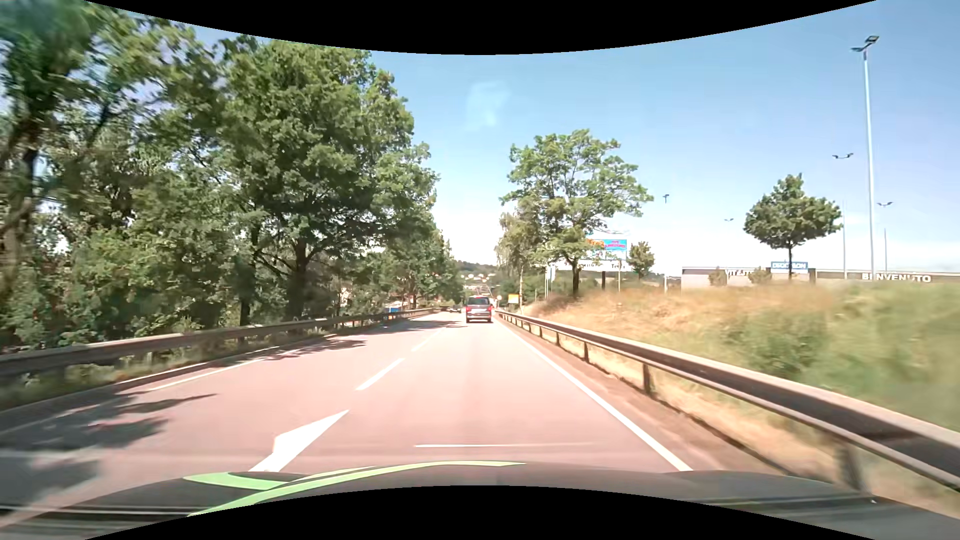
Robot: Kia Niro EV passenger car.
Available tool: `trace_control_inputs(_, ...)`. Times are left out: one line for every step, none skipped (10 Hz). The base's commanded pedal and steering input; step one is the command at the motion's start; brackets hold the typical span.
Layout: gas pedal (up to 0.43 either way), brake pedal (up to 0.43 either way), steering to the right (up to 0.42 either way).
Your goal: Follow the waypoints while adhering to traffic rules and regulations
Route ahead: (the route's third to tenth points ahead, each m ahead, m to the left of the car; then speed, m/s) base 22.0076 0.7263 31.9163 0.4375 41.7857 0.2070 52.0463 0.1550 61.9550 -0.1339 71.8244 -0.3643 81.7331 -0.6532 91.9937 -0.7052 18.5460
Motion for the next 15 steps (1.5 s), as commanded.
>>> trace_control_inputs(0.0,0.238,0.002)
trace_control_inputs(0.0,0.244,0.003)
trace_control_inputs(0.0,0.25,0.003)
trace_control_inputs(0.0,0.256,0.003)
trace_control_inputs(0.0,0.256,0.003)
trace_control_inputs(0.0,0.262,0.003)
trace_control_inputs(0.0,0.262,0.004)
trace_control_inputs(0.0,0.262,0.004)
trace_control_inputs(0.0,0.262,0.004)
trace_control_inputs(0.0,0.262,0.003)
trace_control_inputs(0.0,0.262,0.003)
trace_control_inputs(0.0,0.268,0.004)
trace_control_inputs(0.0,0.268,0.003)
trace_control_inputs(0.0,0.268,0.001)
trace_control_inputs(0.0,0.274,0.0)
